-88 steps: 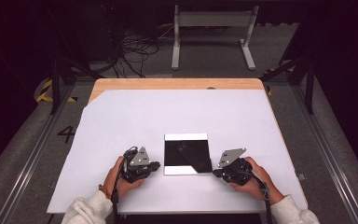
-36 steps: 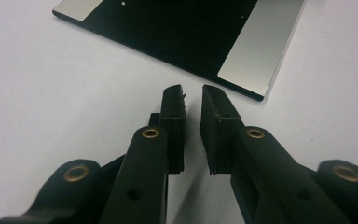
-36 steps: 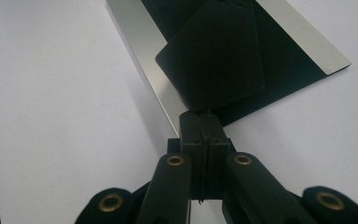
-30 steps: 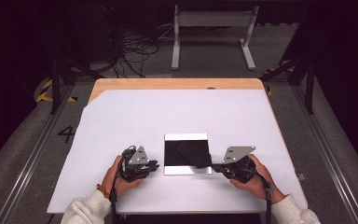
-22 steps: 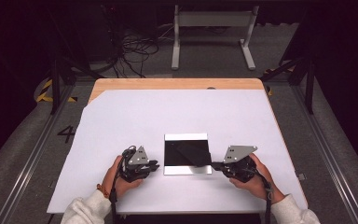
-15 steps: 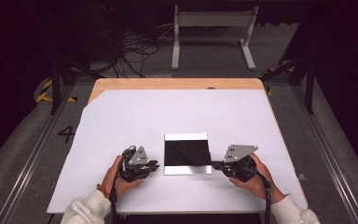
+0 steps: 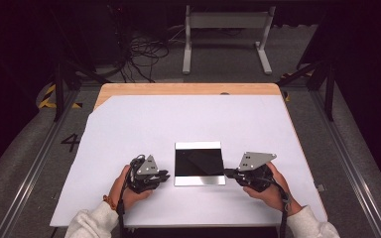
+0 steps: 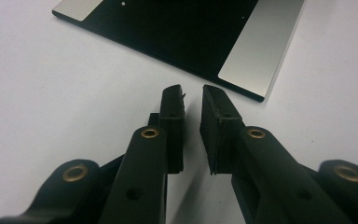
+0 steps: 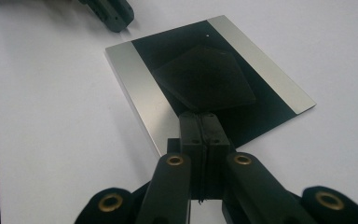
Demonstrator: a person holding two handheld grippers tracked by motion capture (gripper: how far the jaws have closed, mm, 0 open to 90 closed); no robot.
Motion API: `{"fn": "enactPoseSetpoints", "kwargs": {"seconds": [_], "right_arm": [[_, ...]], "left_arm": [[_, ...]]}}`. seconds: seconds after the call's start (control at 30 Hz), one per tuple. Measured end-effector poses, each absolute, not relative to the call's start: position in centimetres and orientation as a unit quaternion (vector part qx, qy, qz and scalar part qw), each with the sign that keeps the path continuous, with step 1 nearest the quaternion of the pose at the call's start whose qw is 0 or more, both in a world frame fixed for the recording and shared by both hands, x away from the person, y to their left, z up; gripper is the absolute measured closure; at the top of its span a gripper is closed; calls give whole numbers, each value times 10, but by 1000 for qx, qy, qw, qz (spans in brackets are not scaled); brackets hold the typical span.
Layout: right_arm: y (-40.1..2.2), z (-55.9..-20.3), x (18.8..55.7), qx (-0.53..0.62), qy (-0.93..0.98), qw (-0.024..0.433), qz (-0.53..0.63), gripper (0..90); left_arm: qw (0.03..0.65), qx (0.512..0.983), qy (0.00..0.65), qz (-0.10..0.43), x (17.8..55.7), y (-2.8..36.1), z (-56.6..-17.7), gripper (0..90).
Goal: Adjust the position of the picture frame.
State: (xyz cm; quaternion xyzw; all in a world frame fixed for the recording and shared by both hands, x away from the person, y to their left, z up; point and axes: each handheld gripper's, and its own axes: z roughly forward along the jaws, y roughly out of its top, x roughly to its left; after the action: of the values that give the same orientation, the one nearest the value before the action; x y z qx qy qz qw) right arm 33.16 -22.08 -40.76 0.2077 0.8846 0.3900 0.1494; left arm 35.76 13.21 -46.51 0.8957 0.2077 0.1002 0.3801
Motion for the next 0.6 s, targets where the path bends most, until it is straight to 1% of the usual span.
{"fn": "enactPoseSetpoints", "kwargs": {"seconds": [0.6], "right_arm": [[-218, -404, 332, 207, 880, 155, 398, 900]], "left_arm": [[382, 895, 207, 98, 358, 132, -465, 789]]}}
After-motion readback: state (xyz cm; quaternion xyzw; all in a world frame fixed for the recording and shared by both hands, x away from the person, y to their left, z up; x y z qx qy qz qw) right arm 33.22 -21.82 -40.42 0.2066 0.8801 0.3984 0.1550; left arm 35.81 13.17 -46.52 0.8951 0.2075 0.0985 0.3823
